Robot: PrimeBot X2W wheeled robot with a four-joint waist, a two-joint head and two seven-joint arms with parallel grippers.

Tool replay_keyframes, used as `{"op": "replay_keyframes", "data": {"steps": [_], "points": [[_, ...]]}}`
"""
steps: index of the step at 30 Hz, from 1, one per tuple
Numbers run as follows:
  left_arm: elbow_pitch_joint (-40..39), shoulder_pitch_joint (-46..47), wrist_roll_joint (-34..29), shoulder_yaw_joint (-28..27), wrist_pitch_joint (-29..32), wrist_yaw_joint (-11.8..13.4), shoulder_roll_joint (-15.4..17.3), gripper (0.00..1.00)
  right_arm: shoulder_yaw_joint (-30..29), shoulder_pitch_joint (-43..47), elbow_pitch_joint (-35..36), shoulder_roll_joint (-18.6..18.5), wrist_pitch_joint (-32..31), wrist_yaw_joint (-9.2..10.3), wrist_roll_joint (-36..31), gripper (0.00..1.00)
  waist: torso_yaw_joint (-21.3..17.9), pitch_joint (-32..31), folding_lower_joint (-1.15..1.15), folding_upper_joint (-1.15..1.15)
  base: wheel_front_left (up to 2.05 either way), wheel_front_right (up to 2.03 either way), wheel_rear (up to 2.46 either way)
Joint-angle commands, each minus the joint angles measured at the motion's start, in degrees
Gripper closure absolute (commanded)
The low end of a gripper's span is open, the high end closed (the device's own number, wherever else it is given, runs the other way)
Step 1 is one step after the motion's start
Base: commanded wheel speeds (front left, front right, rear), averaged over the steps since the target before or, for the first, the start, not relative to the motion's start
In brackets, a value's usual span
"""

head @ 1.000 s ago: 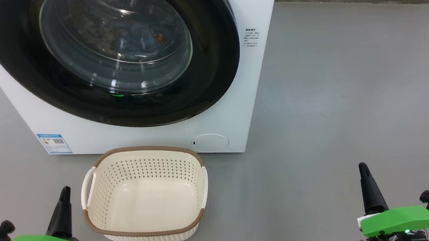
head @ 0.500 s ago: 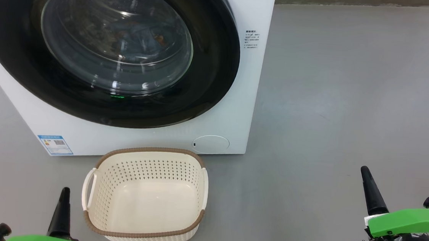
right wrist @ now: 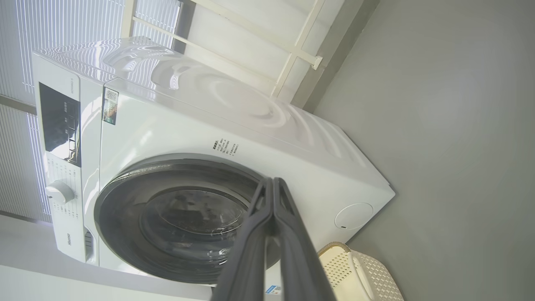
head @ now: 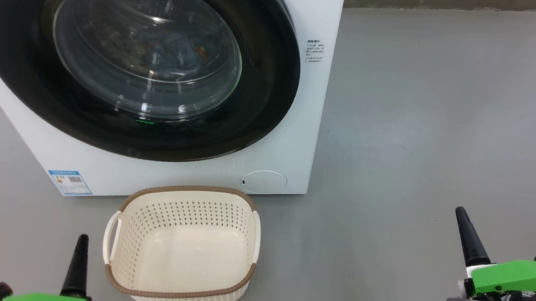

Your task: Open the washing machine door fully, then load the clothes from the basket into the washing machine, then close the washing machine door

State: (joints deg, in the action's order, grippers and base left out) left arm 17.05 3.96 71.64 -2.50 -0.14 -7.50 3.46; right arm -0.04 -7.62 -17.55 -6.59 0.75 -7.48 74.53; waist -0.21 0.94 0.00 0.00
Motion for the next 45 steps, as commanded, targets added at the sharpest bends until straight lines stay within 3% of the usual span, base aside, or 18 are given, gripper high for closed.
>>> {"op": "replay_keyframes", "data": {"steps": [1,38,45], "points": [[-1.9,2.2,1.4,-1.7,0.5,0.1,0.5,1.00,0.2,-0.3,1.9,-0.3,-0.4,-0.02,1.3,1.00,0.0,0.0,0.00,0.00,0.00,0.00,0.00],[-2.7,2.7,20.2,-4.1,6.6,0.1,-0.6,1.00,-5.4,1.0,3.2,2.9,-6.4,-0.01,18.3,1.00,0.2,-0.9,0.00,0.00,0.00,0.00,0.00],[-2.7,2.7,20.4,-4.1,6.7,0.1,-0.6,1.00,-5.5,1.1,3.2,2.9,-6.5,-0.01,18.5,1.00,0.2,-0.9,0.00,0.00,0.00,0.00,0.00]]}}
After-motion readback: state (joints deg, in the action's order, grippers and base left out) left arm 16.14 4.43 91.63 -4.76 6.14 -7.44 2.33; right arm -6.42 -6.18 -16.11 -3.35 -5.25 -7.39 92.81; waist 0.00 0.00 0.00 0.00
